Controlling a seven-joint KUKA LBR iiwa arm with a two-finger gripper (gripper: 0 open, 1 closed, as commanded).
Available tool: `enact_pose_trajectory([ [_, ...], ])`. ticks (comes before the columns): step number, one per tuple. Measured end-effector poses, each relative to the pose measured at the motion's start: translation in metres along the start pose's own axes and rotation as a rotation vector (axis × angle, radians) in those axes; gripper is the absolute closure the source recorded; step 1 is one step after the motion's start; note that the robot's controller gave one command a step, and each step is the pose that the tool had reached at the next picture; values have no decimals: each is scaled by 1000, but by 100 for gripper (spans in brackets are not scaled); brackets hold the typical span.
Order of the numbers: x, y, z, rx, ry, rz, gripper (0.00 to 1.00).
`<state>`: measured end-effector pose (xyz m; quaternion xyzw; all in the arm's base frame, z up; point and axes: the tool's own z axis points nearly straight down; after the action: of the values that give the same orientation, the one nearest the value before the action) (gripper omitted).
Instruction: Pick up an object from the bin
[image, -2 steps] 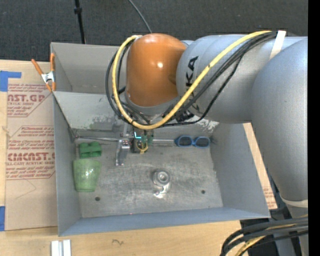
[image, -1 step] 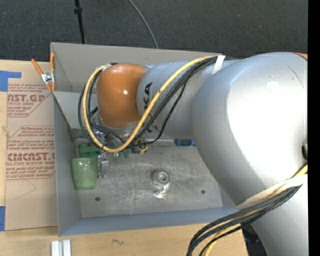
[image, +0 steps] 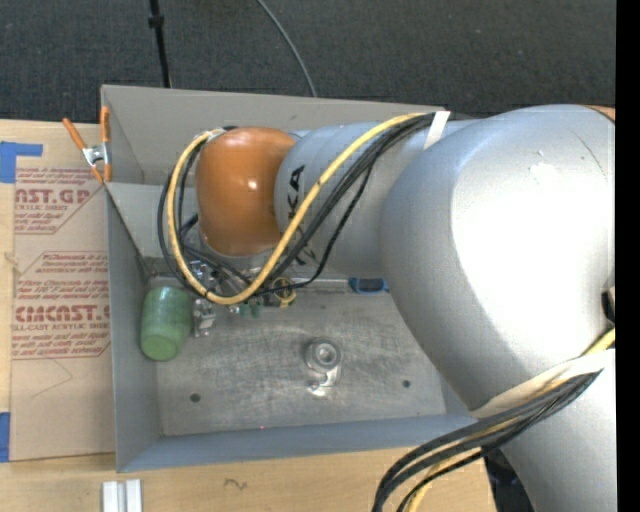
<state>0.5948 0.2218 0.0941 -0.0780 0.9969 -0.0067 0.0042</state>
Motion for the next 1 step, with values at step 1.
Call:
enact_pose_trajectory([
  [1, 12, -44, -118, -15, -3, -6, 100],
])
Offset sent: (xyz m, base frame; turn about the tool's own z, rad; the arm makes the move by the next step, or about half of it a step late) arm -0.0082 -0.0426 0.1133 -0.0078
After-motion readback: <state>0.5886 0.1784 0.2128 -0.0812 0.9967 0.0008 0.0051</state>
